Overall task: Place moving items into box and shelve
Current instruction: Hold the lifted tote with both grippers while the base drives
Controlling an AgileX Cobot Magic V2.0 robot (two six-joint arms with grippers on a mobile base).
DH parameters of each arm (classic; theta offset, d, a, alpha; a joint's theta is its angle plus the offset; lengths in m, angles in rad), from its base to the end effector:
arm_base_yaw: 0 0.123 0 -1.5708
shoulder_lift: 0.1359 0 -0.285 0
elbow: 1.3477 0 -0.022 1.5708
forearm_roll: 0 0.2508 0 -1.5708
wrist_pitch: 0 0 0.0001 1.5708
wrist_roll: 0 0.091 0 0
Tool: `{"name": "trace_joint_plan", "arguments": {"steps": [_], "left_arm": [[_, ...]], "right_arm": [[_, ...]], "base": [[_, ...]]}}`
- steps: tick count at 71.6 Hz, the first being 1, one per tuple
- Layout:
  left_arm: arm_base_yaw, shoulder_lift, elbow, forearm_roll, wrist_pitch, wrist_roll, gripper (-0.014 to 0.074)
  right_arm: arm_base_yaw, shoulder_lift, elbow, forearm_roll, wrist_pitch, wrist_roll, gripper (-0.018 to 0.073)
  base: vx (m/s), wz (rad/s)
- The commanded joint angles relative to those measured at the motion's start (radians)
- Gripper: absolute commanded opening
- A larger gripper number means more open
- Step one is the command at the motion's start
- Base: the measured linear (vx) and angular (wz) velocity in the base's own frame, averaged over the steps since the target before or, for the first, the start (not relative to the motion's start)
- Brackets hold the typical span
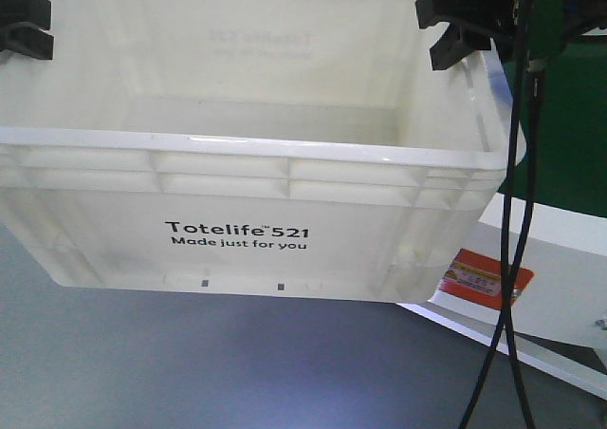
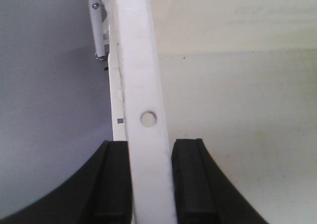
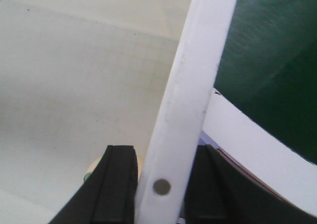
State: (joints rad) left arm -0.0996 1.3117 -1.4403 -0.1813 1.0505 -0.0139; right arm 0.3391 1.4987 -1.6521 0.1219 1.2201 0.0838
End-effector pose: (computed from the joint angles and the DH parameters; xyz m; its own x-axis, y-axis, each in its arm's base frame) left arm 0.2633 -0.0406 0.4148 -0.7499 -0.0289 -0.6609 0.1258 0.9746 -0.1853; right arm 0.2861 0.1119 0.4136 -0.8245 -0.1586 -0.5431 -0.2895 0.9430 0.1641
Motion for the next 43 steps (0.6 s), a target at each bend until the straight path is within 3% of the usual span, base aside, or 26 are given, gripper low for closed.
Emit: {"name": "trace_joint_plan", "arguments": {"steps": [1, 43], "left_arm": [[-0.006, -0.043, -0.045, -0.06, -0.137, 0.003, -0.0017], [-0.006, -0.043, -0.045, -0.06, -0.137, 0.003, -0.0017]], "right_arm": [[0.004, -0.056, -0.049, 0.075, -0.105, -0.042, -0.0012], [0.004, -0.056, -0.049, 0.075, -0.105, -0.042, -0.0012]], "base": [[-0.11, 0.45], [-0.11, 0.56]]}}
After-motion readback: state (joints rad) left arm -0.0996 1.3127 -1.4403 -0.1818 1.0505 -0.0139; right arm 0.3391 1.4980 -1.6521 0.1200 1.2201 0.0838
